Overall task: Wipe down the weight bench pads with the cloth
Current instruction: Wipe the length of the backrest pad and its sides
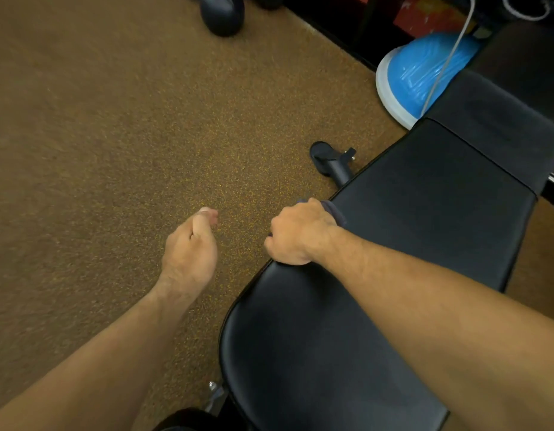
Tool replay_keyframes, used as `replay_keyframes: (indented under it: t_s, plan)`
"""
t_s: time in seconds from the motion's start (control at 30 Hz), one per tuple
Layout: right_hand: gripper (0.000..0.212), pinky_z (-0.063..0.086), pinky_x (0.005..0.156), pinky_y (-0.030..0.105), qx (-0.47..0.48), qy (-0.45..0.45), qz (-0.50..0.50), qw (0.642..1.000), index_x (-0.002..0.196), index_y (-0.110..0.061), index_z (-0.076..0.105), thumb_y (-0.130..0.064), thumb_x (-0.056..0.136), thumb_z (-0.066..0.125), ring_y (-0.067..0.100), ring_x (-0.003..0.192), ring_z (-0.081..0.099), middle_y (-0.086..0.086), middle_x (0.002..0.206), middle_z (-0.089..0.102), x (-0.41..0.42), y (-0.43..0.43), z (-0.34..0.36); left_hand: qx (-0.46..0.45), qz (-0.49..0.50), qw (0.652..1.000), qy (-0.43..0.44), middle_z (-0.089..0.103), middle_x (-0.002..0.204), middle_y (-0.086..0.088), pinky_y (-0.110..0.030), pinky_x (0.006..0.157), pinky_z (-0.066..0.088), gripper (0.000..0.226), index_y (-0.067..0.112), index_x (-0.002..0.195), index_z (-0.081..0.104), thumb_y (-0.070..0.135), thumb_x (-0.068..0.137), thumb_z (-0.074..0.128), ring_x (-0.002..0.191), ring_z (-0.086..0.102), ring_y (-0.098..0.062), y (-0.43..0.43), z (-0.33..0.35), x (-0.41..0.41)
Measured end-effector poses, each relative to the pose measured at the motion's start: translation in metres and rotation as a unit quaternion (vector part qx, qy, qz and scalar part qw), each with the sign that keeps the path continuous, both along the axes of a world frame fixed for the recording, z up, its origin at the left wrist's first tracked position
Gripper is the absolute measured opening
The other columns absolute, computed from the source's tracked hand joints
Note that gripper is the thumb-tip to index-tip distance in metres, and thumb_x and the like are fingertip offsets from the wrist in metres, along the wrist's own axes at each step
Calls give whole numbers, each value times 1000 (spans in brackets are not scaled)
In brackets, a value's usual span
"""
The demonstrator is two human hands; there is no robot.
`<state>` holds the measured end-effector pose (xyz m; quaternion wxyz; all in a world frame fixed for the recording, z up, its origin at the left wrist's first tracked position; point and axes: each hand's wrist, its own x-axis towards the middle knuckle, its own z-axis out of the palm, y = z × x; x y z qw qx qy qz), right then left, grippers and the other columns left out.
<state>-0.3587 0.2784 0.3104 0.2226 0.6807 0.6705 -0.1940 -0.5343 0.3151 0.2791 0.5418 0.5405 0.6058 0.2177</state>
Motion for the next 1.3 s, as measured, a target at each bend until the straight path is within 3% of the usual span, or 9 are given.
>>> replay_keyframes:
  t_s: [0.2, 0.37, 0.43, 0.57, 0.73, 0.9, 1.0, 1.1, 1.3]
  plan:
    - [40, 43, 85, 44, 56, 46, 74, 995, 75, -19, 57, -46, 90, 32, 31, 88, 61, 8, 91, 68, -58, -23, -15, 4, -17, 1000, 15, 64, 125, 8, -42, 112, 35, 56, 24, 119, 66, 48, 86, 28, 122, 54, -12, -1, 3, -6]
    - [44, 43, 83, 43, 73, 153, 182, 969, 65, -18, 60, -43, 90, 34, 22, 73, 54, -2, 61, 49, -104, -61, -30, -1, -24, 999, 21, 64, 125, 5, -42, 111, 36, 61, 21, 121, 66, 50, 82, 29, 122, 54, -14, -7, 13, -6]
    - [47, 46, 83, 45, 60, 155, 197, 966, 72, -18, 65, -47, 90, 32, 26, 78, 59, 0, 69, 61, -96, -57, -31, 3, -27, 999, 24, 64, 125, 5, -42, 110, 36, 60, 21, 121, 66, 50, 84, 29, 121, 54, -14, -8, 17, -6]
    - [54, 33, 98, 50, 75, 38, 90, 992, 87, -22, 69, -54, 90, 26, 30, 99, 59, 7, 91, 70, -27, -25, -18, 5, -22, 999, 30, 66, 122, 7, -43, 109, 37, 60, 24, 117, 68, 54, 82, 29, 118, 56, -14, -7, 21, -6]
    - [34, 35, 90, 48, 25, 2, 5, 1000, 82, -20, 61, -43, 88, 37, 29, 97, 60, 8, 99, 69, -39, -16, -11, 2, -32, 999, 26, 64, 123, 9, -41, 110, 37, 57, 25, 118, 66, 52, 86, 28, 119, 54, -12, -3, 24, -12]
    - [23, 39, 63, 38, -62, 51, 176, 981, 83, -14, 60, -34, 83, 51, 27, 72, 51, 6, 73, 52, -135, -43, -11, 0, -34, 999, 27, 65, 121, 12, -40, 110, 36, 56, 25, 116, 68, 50, 86, 28, 119, 54, -9, -3, 28, -20]
    - [30, 44, 79, 46, -42, 95, 290, 951, 86, -14, 68, -35, 89, 47, 31, 81, 57, 9, 76, 59, -154, -72, -19, -3, -38, 999, 37, 66, 116, 14, -38, 107, 37, 52, 26, 114, 68, 49, 90, 29, 116, 55, -9, -7, 27, -26]
    - [40, 41, 78, 43, -22, 116, 233, 965, 66, -13, 54, -40, 92, 40, 31, 95, 54, 7, 67, 49, -134, -68, -21, -5, -42, 998, 50, 66, 115, 13, -32, 100, 37, 46, 24, 115, 68, 44, 98, 29, 114, 56, -10, -15, 24, -28]
    - [43, 26, 101, 56, 115, 8, -31, 993, 77, -24, 59, -51, 91, 28, 29, 107, 51, 6, 97, 68, -32, -31, -19, -17, -52, 997, 52, 66, 119, 11, -39, 108, 37, 48, 24, 117, 68, 45, 97, 30, 116, 56, -11, -30, 27, -22]
